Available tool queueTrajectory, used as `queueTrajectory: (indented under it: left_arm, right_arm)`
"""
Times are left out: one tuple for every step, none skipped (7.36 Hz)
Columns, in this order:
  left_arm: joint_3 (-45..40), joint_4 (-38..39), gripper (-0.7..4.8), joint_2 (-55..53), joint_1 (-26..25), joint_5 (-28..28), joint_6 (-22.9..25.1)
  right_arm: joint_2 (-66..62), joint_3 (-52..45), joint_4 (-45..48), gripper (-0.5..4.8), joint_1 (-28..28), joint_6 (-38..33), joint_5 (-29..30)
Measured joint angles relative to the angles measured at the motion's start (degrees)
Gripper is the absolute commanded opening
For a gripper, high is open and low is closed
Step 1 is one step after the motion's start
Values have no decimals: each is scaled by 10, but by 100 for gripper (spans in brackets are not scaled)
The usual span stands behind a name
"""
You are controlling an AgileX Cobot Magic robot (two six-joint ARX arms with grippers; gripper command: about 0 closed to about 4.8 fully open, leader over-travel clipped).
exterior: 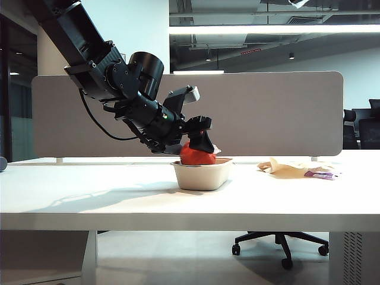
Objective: Pick up the orange and place it into the paper lunchbox.
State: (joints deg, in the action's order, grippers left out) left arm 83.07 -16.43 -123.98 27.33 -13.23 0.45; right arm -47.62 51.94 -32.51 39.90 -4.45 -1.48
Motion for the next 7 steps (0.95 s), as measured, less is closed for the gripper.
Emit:
queueTrajectory:
  left_arm:
    - [0, 0, 251, 0, 0, 0, 2]
    - [0, 0, 251, -1, 0, 0, 16]
    - [0, 0, 351, -2, 0, 2, 25]
    - [0, 1, 476, -2, 2, 5, 25]
    - [0, 2, 476, -2, 5, 5, 25]
    - [0, 7, 475, -2, 5, 5, 26]
    - [0, 7, 475, -2, 5, 6, 25]
  right_arm:
    - [0, 0, 0, -3, 0, 0, 0]
    - [0, 0, -1, -3, 0, 0, 0]
    - [0, 0, -13, -3, 0, 0, 0]
    - [0, 0, -20, -3, 0, 0, 0]
    - [0, 0, -21, -3, 0, 0, 0]
    - [0, 0, -21, -3, 0, 0, 0]
    - [0, 0, -21, -3, 0, 0, 0]
